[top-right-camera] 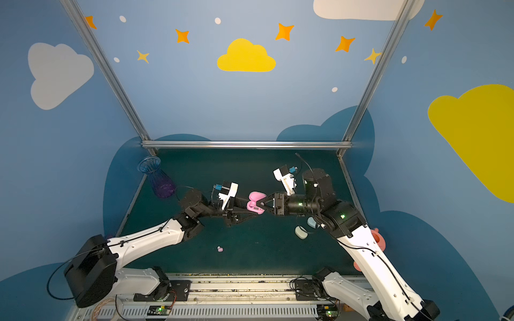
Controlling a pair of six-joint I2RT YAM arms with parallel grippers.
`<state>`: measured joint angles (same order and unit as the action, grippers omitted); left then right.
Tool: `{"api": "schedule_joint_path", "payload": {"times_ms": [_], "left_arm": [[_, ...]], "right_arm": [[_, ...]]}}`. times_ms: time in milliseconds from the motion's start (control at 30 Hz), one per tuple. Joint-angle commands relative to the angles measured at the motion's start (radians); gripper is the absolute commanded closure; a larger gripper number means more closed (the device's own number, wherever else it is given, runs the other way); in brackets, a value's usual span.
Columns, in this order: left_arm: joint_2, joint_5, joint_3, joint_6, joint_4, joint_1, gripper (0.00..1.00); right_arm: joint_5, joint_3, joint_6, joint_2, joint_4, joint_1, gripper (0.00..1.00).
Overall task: Insert wireless bluetooth earbuds into charging case
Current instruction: Insert the wireless bluetooth earbud into the charging case.
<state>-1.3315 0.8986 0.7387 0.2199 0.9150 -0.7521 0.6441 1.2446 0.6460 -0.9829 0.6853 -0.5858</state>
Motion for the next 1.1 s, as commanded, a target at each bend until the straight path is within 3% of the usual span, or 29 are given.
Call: {"api": "schedule_joint_path", "payload": {"times_ms": [0,267,1067], "left_arm": [[0.031,0.013,0.001,-0.015,0.032,-0.006,0.91],[0.027,0.016,0.002,-0.013,0.028,-0.011,0.91],[0.018,-0.014,0.007,-0.026,0.001,-0.013,0.91]], "right_arm": [[-0.044,0.033,-0.020,-0.003,0.032,-0.002,0.53],[-0.043,0.064,-0.023,-0.022,0.030,-0.008,0.44],[-0.084,0.111,-0.020,-0.001,0.140,-0.018,0.39]]}}
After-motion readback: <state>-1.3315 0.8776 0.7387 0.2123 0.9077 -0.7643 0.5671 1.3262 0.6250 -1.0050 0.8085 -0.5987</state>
